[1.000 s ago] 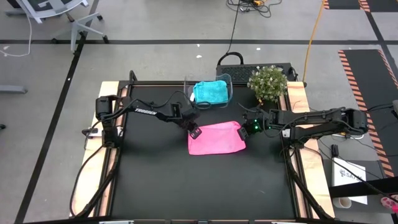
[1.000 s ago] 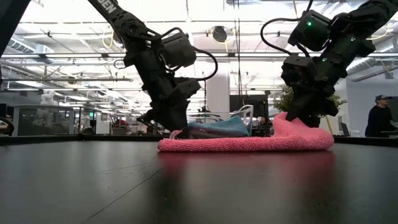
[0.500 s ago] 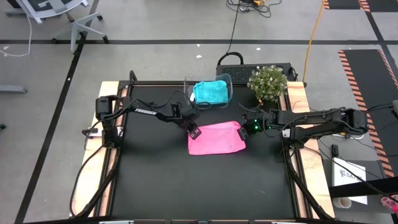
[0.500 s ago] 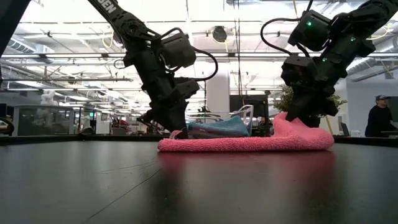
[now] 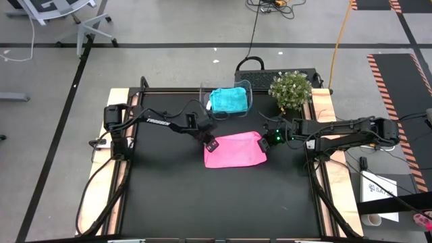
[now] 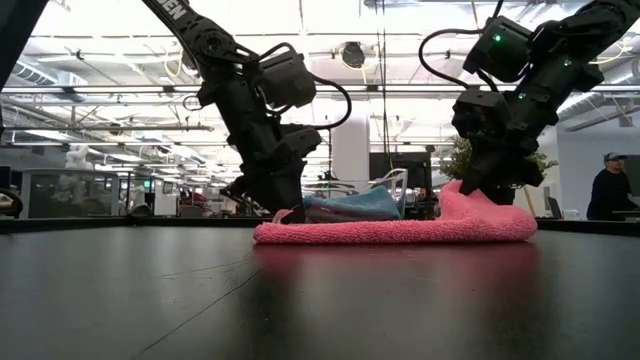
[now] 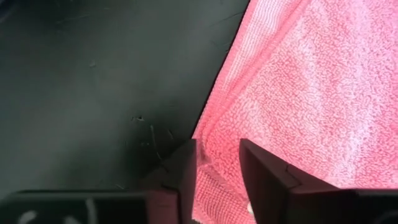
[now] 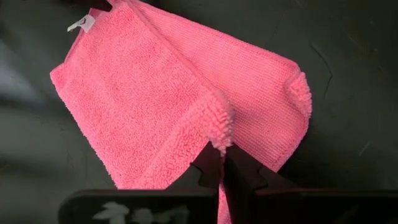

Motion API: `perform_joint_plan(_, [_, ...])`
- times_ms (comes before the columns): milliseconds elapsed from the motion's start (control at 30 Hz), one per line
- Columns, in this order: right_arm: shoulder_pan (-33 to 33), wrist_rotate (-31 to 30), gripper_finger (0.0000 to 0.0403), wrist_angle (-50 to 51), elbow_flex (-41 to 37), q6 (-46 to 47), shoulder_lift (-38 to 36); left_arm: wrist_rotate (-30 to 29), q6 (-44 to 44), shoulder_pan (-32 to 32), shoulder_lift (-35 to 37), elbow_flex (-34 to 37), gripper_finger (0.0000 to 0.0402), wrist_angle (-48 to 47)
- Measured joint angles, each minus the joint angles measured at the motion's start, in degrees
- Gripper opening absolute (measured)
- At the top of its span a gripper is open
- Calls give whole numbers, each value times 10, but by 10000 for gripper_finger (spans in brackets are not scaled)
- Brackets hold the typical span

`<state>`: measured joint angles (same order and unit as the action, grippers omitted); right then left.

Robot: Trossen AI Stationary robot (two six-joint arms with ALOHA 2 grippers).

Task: Fold microfiber towels
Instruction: Fold the pink microfiber cloth

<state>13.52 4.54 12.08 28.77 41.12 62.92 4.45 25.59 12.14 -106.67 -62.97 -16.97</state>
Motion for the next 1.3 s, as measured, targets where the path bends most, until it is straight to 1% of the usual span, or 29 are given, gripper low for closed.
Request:
perform_joint_plan(200, [0, 0, 0, 0, 0, -2, 0, -1, -4, -3, 0, 0, 68, -13])
perform_joint_plan(400, [0, 0, 0, 0, 0, -3, 0, -5, -14, -3, 0, 0, 37, -13])
perform_joint_plan(567, [0, 0, 0, 0, 0, -5, 0, -33, -20, -3, 0, 0, 5, -12])
perform_joint_plan(767, [0, 0, 0, -4, 0, -13, 0, -34, -16, -6, 0, 0, 3, -28])
perform_joint_plan(867, [0, 0, 0, -6, 0, -14, 0, -33, -12, -12, 14, 0, 2, -44])
perform_joint_plan(1133, [0, 0, 0, -5, 0, -23, 0, -80, 3, -26, 80, 0, 1, -57])
perform_joint_plan(1300, [0, -3, 0, -2, 0, -27, 0, -90, 15, -28, 82, 0, 1, -87])
